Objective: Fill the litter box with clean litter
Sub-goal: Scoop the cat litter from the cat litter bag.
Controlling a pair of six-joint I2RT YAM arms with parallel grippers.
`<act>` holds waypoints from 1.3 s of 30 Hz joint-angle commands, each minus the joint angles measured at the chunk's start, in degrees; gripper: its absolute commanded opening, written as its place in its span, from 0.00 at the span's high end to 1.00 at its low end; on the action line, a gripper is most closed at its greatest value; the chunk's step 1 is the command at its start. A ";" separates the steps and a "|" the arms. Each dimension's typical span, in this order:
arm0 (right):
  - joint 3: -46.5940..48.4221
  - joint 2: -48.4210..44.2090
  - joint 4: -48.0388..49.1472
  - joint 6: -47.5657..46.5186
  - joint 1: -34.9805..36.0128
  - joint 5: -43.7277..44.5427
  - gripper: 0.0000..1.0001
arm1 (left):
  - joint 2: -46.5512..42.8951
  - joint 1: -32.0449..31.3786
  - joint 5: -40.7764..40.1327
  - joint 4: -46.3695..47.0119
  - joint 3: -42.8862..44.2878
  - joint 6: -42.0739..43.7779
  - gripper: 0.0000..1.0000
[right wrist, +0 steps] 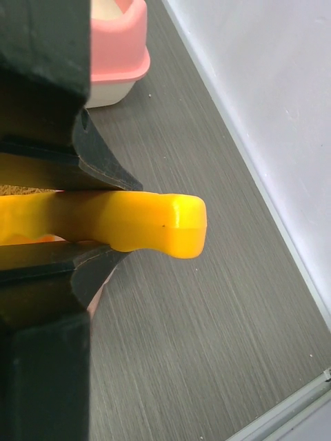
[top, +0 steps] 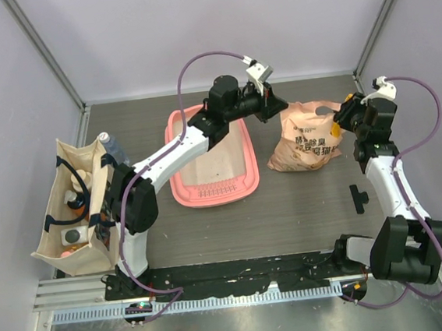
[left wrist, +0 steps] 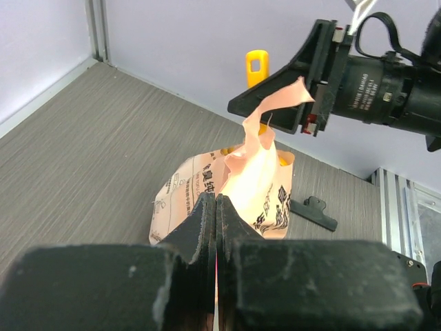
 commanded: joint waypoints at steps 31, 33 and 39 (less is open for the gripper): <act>-23.10 -1.72 24.55 -12.38 17.15 10.65 0.99 | 1.87 0.75 -4.55 -4.05 8.67 1.32 1.00; -23.63 0.03 23.50 -8.34 15.32 8.29 0.99 | 1.51 0.75 -4.28 -4.05 7.87 1.23 1.00; -22.41 2.68 24.98 9.16 12.41 0.64 0.99 | 0.81 0.84 -4.63 -4.32 6.99 1.84 1.00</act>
